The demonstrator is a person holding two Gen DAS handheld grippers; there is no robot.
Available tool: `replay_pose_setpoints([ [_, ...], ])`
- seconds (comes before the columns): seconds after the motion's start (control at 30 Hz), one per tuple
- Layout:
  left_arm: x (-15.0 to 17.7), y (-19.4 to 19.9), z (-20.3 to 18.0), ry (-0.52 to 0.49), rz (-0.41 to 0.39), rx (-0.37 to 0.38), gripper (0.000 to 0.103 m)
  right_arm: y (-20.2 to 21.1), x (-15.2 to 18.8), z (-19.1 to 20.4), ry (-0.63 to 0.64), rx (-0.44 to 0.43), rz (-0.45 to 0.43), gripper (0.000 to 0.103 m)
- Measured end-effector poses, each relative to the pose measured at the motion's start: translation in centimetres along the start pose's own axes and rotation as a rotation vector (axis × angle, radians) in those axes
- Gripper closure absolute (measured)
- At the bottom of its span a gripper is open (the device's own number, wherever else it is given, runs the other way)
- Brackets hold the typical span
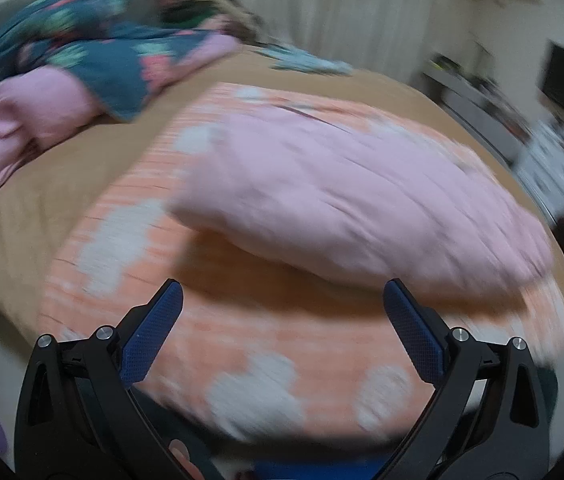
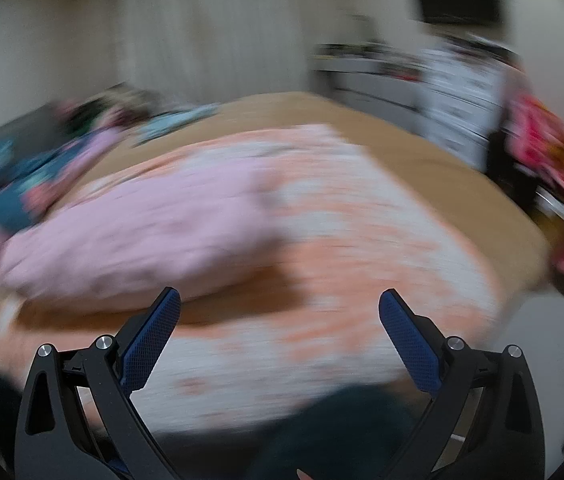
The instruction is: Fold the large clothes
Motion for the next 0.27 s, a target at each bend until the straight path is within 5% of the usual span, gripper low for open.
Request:
replay_pose_setpoints([
  [0.17, -5.7, -3.3, 13.4, 0.160, -0.052, -0.246, 0.009, -4.8, 1.5, -20.0, -0.224, 0.403, 0.100, 0.004],
  [0.27, -7.9, -5.3, 20.9, 0.246, -0.049, -0.390, 0.009, -7.4, 3.5, -29.7, -0.342, 0.574, 0.203, 0.004],
])
Point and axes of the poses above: each gripper's, at about its wrist camera, not at the fingertips, and y roughly against the way its jaws point, z to its left, x to its underside, the point moved 6 cm from there along -y, roughly the way its jaws point, and after that the axes turned 1 degree about z, right-handed, at the moved point
